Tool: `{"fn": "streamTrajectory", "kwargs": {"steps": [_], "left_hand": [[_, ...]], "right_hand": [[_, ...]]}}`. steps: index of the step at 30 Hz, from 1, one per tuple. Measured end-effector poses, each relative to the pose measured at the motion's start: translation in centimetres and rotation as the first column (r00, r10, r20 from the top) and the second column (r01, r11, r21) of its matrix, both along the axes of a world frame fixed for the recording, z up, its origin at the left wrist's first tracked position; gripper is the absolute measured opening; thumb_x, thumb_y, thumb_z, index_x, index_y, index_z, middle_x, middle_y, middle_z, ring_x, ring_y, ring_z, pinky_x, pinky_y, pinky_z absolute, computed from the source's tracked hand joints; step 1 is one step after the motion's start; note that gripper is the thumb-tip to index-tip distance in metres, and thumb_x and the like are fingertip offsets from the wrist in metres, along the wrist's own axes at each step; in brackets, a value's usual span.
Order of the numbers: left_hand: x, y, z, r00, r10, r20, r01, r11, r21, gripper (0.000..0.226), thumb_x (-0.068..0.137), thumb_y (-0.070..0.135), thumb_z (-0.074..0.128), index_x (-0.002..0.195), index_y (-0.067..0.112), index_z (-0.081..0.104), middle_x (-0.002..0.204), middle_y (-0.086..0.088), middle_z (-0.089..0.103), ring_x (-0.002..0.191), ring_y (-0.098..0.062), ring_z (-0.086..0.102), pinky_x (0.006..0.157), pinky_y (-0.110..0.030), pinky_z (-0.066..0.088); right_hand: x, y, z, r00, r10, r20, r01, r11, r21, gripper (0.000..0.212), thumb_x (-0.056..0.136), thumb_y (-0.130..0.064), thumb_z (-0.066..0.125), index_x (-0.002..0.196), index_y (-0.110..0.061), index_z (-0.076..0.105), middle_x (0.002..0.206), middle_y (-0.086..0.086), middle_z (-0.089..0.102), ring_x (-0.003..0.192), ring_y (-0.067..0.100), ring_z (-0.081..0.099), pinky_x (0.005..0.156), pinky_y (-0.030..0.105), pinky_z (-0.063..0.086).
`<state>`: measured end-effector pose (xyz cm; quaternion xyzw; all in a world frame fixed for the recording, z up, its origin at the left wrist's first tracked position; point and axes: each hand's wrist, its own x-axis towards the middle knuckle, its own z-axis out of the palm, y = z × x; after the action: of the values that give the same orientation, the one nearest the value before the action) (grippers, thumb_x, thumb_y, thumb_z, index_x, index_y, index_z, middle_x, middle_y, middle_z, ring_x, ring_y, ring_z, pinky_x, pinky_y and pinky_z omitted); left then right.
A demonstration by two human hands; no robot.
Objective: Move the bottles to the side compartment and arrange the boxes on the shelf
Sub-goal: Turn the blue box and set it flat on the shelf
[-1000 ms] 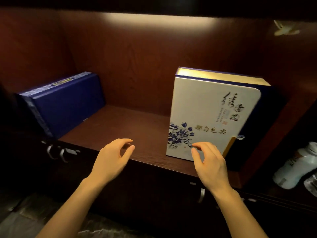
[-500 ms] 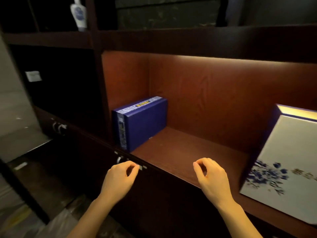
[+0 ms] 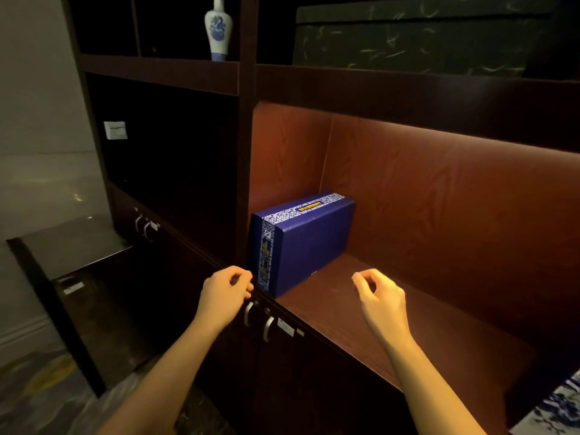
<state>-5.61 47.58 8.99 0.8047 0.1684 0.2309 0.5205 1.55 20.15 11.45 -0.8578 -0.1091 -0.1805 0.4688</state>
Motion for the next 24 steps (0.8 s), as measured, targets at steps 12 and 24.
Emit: {"fn": "streamTrajectory", "kwargs": {"steps": [12, 24], "left_hand": [[13.2, 0.5, 1.9, 0.992, 0.105, 0.066, -0.103, 0.994, -0.032, 0.056, 0.095, 0.047, 0.06, 0.142, 0.018, 0.05, 0.14, 0.0, 0.055, 0.123, -0.014, 0.055, 0.095, -0.028, 0.043], [20.7, 0.2, 0.4, 0.946, 0.323, 0.011, -0.314, 0.925, -0.214, 0.084, 0.088, 0.06, 0.061, 0.154, 0.021, 0.026, 0.157, 0.0, 0.02, 0.137, -0.022, 0.04, 0.093, -0.033, 0.037]], "right_hand": [[13.1, 2.3, 1.6, 0.999, 0.024, -0.022, -0.023, 0.998, 0.061, 0.01, 0.098, -0.034, 0.059, 0.092, -0.031, 0.066, 0.087, -0.014, 0.068, 0.083, 0.005, 0.065, 0.062, 0.017, 0.045], [26.7, 6.0, 1.3, 0.929, 0.134, -0.345, -0.043, 0.965, 0.258, 0.073, 0.09, -0.055, 0.063, 0.15, -0.021, 0.038, 0.153, 0.003, 0.045, 0.135, 0.024, 0.048, 0.097, 0.033, 0.042]]}}
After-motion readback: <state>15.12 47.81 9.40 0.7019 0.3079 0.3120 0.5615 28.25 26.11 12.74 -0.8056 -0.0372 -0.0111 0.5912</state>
